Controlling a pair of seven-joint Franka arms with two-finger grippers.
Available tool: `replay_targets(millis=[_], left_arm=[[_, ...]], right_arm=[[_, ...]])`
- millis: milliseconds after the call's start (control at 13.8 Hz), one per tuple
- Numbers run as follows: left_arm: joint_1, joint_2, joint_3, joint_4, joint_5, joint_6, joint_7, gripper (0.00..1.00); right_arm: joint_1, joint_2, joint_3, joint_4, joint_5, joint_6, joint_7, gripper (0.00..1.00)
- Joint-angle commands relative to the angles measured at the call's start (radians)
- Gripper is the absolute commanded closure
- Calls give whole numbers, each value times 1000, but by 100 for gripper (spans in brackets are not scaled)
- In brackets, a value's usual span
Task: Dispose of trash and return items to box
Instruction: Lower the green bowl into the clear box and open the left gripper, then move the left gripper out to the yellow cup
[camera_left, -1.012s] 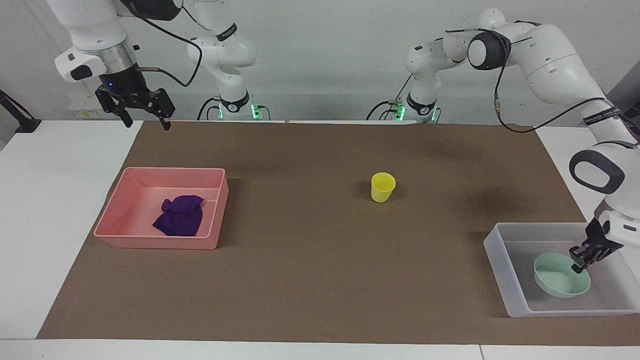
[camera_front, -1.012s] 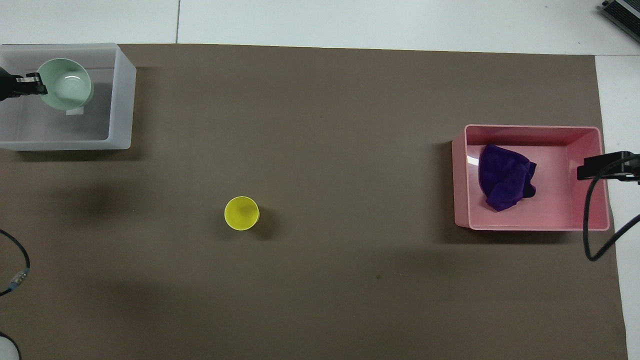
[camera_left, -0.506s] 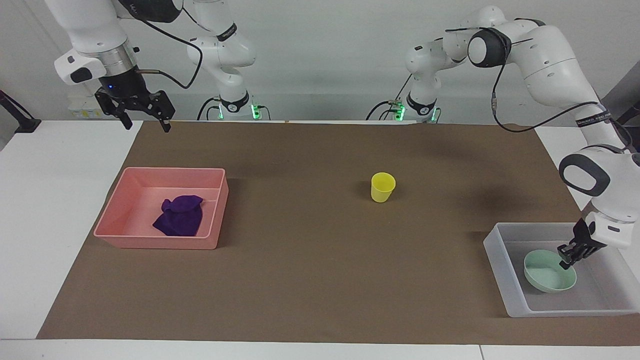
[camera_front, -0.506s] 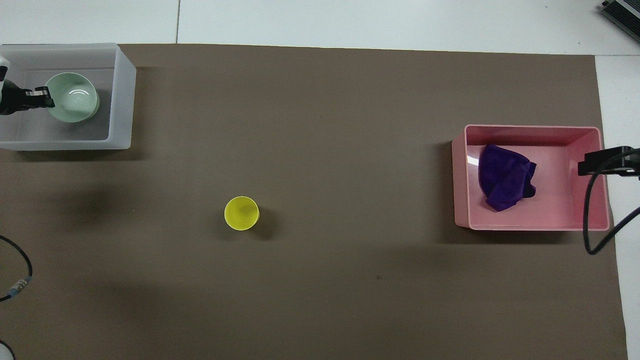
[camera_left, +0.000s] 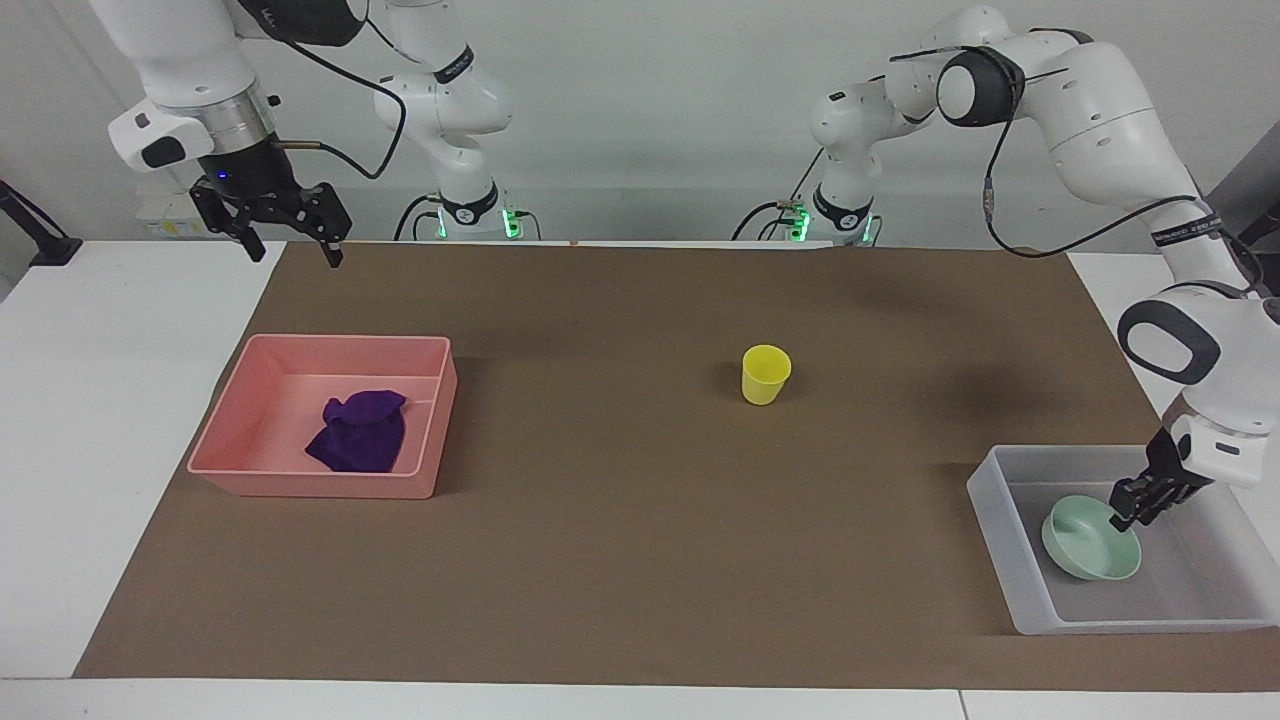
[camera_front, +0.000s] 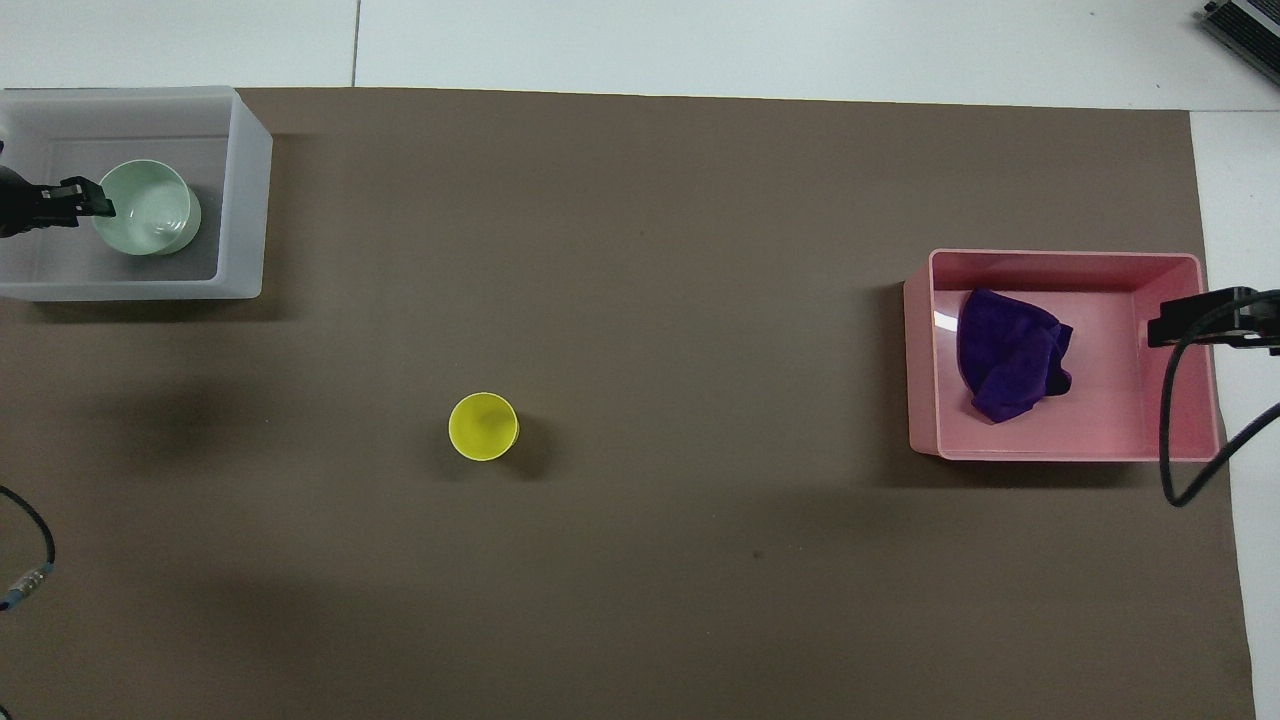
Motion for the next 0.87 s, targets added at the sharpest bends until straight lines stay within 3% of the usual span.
replay_targets(millis=[0, 72, 361, 650, 795], left_arm=[[-9, -114, -1, -58, -9, -52, 8, 13], [-15, -149, -1, -69, -5, -80, 8, 0], [-87, -296, 1, -162, 5, -152, 5, 0], [-196, -392, 1, -199, 18, -311, 0, 0], [-253, -447, 1, -273, 18, -319, -4, 0]], right_arm=[[2, 8, 7, 35, -12, -47, 16, 0], [5, 8, 7, 34, -12, -46, 16, 0], [5, 5, 11, 25, -14, -32, 14, 0], [6, 4, 11, 23, -14, -37, 14, 0], [5, 1, 11, 14, -12, -31, 14, 0]])
